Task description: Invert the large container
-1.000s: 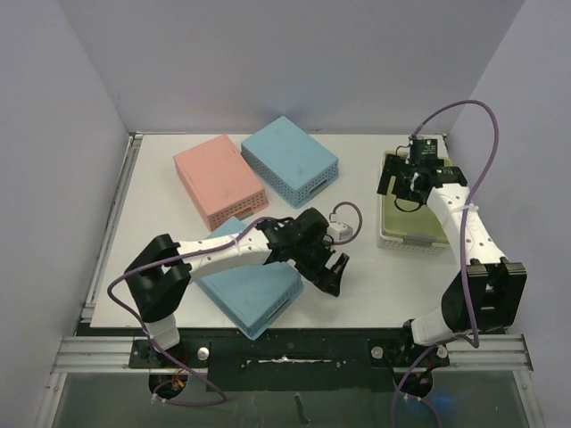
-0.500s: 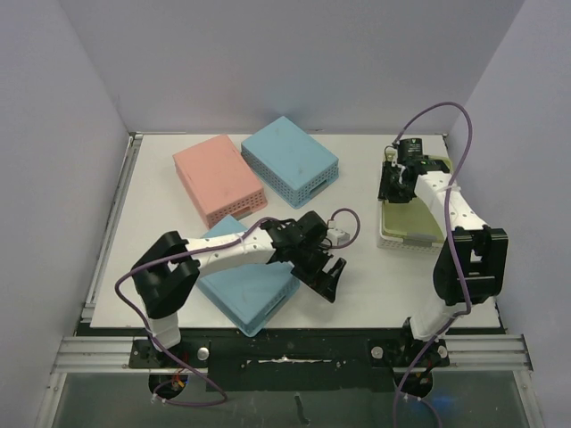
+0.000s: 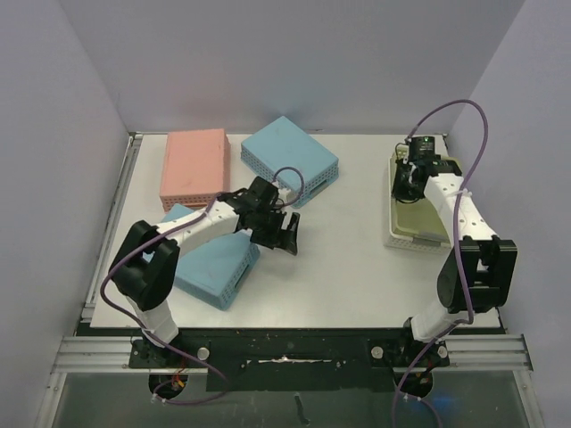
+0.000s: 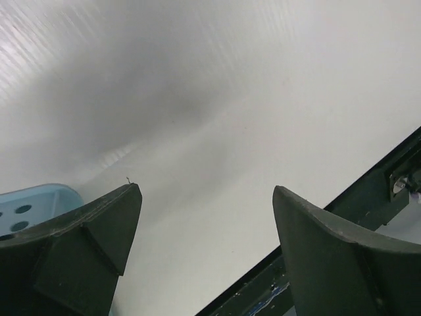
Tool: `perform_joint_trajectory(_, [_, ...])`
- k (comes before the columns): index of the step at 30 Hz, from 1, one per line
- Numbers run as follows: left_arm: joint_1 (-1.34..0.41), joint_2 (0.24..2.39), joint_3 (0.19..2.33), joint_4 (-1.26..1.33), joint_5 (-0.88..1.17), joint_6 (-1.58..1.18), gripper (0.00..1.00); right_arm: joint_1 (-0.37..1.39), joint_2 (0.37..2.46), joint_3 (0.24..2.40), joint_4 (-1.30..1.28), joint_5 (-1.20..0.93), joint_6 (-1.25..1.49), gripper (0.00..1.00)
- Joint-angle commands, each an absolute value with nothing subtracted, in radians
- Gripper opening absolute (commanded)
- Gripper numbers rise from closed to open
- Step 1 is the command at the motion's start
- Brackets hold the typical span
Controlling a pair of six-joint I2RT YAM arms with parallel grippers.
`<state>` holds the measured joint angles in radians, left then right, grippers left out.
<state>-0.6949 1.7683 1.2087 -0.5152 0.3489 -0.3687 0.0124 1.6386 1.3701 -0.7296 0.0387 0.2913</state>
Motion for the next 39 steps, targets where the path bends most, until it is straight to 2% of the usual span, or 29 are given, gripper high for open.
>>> perform_joint_trajectory(1, [-0.689, 1.686, 1.322, -0.510, 0.346, -0.338, 0.81, 0.005, 1.534, 1.428, -0.756, 0.075, 0.287, 0.00])
perform_joint_trajectory(9, [-0.690, 1.658, 1.455, -0.411, 0.459, -0.422, 0.81, 0.005, 1.428, 1.486, -0.829, 0.101, 0.263, 0.00])
perform_joint_trajectory(16, [-0.719, 1.690, 1.462, -0.151, 0.561, -0.622, 0.81, 0.005, 1.374, 1.505, -0.862, 0.121, 0.247, 0.00])
perform_joint_trajectory(23, [-0.767, 1.762, 1.504, -0.096, 0.581, -0.667, 0.81, 0.005, 1.340, 1.577, -0.916, 0.176, 0.224, 0.00])
perform_joint_trajectory(27, [-0.824, 1.842, 1.652, -0.319, 0.441, -0.535, 0.81, 0.005, 1.340, 1.663, -0.962, 0.315, 0.192, 0.00])
perform_joint_trajectory(29, [-0.846, 1.882, 1.726, -0.386, 0.434, -0.487, 0.81, 0.008, 1.335, 1.691, -0.962, 0.339, 0.198, 0.00])
perform_joint_trajectory(34, [-0.812, 1.862, 1.668, -0.263, 0.532, -0.555, 0.81, 0.051, 1.341, 1.795, -0.955, 0.293, 0.225, 0.00])
perform_joint_trajectory(39, [-0.720, 1.817, 1.742, -0.465, 0.479, -0.477, 0.81, 0.134, 1.399, 1.981, -1.007, 0.129, 0.262, 0.00])
